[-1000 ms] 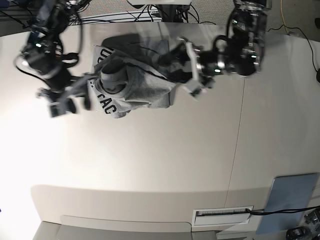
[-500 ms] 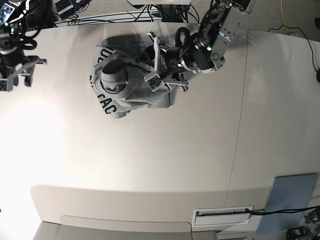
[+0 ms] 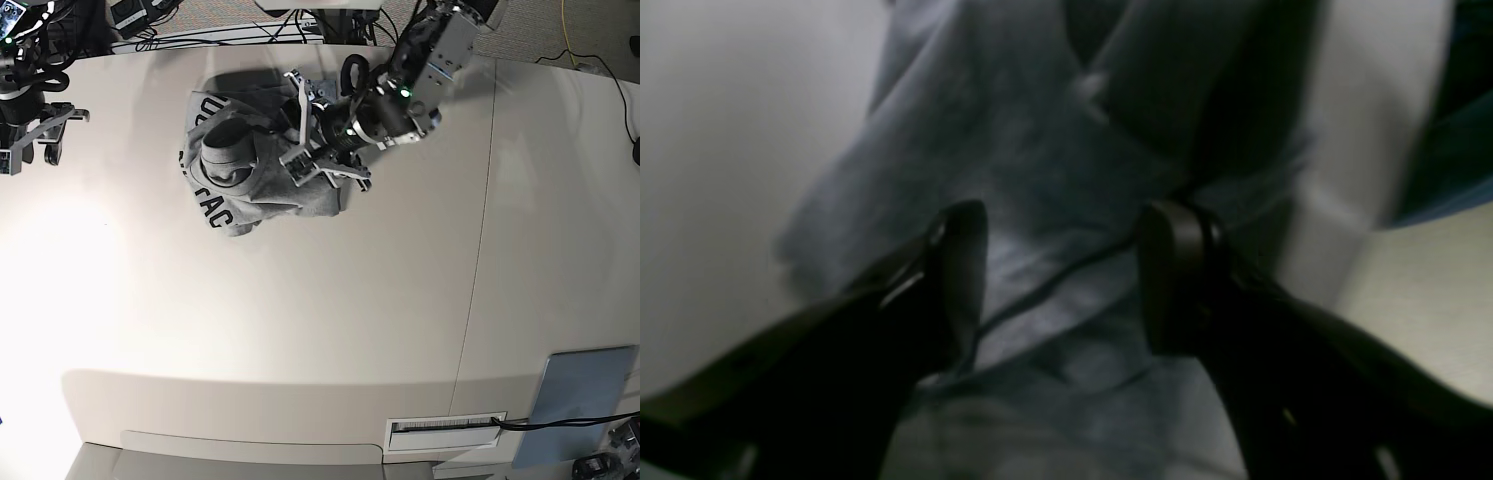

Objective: Fold the T-shirt properly
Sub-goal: 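Press and pull the bunched fabric with the left gripper to flatten it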

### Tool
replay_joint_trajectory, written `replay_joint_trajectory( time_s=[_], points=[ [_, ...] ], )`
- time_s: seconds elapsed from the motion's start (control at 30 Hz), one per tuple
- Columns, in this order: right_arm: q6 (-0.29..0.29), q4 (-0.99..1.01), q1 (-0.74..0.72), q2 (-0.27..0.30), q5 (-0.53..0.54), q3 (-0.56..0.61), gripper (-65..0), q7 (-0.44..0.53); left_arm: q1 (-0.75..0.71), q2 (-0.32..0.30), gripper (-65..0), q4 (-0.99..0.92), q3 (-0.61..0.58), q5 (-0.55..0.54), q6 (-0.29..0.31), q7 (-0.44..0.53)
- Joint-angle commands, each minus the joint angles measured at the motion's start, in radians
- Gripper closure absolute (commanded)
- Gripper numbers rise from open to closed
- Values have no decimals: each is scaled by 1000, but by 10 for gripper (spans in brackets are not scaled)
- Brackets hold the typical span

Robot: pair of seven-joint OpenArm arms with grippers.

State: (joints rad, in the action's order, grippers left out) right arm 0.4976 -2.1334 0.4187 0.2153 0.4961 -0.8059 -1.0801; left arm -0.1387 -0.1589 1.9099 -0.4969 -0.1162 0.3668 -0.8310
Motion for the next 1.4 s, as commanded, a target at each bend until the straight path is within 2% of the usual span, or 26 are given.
replay_joint_trajectory(
  time_s=[0.0,0.1,0.17,0.27,0.37,0.47,0.57,0.63,0.7,0.87,0.9,1.03,1.13,1.2,1.37],
  points=[
    [-1,-13,2,14,5,-8,-266,23,8,9,-343,11,-23,33,-16,33],
    [-1,-13,2,14,4,-8,-266,22,8,8,-343,-10,-87,175,-58,43],
    [-1,-13,2,14,4,-8,-266,22,8,8,-343,-24,-122,237,-60,43],
    [-1,-13,2,14,4,-8,-266,22,1,8,-343,-32,-161,290,-60,46],
    [-1,-13,2,14,4,-8,-266,23,0,1,-343,-32,-182,297,-56,47],
    [-1,-13,2,14,4,-8,-266,23,0,-17,-339,-32,-187,337,-60,91],
    [-1,-13,2,14,5,-8,-266,22,3,-21,-279,-32,-187,395,-160,126],
    [-2,-13,2,14,5,-8,-266,23,8,-21,-238,-32,-187,412,-192,126],
    [-2,-13,2,14,5,-8,-266,22,9,-22,-191,-32,-186,417,-191,126],
    [-2,-13,2,14,5,-8,-266,16,9,-21,-7,-32,-178,435,-192,126],
    [-2,-13,2,14,5,-8,-266,16,9,-22,0,-32,-170,447,-201,125],
    [-1,-13,2,14,5,-8,-266,17,9,-31,0,-23,-90,510,-356,114],
    [-1,-13,2,14,5,-8,-266,18,9,-72,0,-4,19,489,-371,115],
    [-1,-13,2,15,5,-8,-266,18,8,-100,0,-4,97,420,-365,119],
    [-1,-13,2,14,5,-8,-266,25,1,-155,0,-4,225,170,-214,124]
  ],
)
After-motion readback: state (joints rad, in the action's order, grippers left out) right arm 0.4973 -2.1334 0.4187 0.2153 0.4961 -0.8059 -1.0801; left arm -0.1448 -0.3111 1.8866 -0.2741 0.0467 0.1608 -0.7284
